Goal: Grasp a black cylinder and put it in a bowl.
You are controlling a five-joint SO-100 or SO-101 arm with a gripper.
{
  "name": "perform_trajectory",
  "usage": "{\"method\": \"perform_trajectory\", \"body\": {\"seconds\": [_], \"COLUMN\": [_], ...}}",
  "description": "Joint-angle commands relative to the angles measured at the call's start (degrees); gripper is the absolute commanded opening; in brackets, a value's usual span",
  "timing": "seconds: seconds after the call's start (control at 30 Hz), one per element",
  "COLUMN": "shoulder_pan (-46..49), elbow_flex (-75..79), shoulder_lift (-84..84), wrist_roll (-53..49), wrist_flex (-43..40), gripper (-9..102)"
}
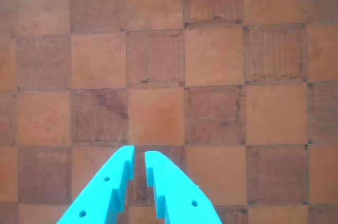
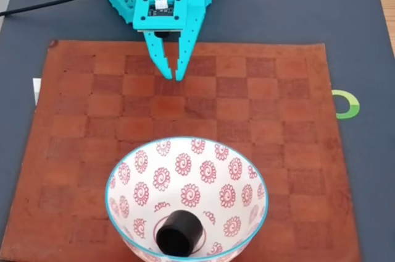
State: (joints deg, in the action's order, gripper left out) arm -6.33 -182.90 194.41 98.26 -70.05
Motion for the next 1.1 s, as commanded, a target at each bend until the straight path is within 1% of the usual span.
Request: {"method": "perform_trajectory", "body": {"seconds": [0.0, 1.07], "shoulder_pan": [0.4, 0.3], "elbow_flex": [0.3, 1.0], "shoulder_lift": [2.7, 2.7], "wrist_roll": [0.3, 0.2], "wrist_flex": [0.2, 0.1], "gripper": [0, 0]}}
